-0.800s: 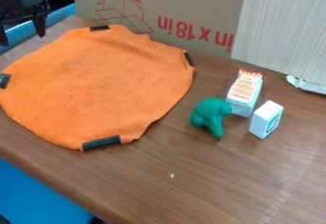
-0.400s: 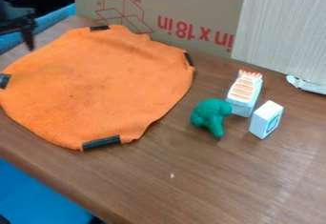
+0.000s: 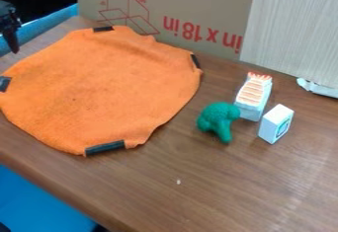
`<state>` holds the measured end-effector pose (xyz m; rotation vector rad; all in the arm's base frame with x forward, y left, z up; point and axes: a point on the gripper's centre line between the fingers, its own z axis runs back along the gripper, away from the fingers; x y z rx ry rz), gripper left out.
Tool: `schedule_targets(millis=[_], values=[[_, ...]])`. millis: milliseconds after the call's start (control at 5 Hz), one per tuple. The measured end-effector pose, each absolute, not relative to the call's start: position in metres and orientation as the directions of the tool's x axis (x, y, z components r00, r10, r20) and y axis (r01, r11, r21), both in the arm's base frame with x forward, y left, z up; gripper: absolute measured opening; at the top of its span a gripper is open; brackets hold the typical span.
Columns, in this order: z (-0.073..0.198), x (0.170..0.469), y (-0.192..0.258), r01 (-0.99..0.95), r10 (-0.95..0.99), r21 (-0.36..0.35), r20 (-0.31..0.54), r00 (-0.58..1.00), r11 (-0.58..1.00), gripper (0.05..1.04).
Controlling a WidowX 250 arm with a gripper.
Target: Fold the cloth from bottom left to the top right
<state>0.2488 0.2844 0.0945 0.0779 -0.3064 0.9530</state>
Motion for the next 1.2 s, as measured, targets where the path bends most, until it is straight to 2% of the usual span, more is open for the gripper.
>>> schedule_targets(millis=[400,1200], values=[[0.079,0.246,0.279,-0.771,0.735,0.004,0.3,0.608,0.637,1.001],[0.064,0.246,0.277,-0.778,0.734,0.018,0.317,0.601,0.629,1.001]])
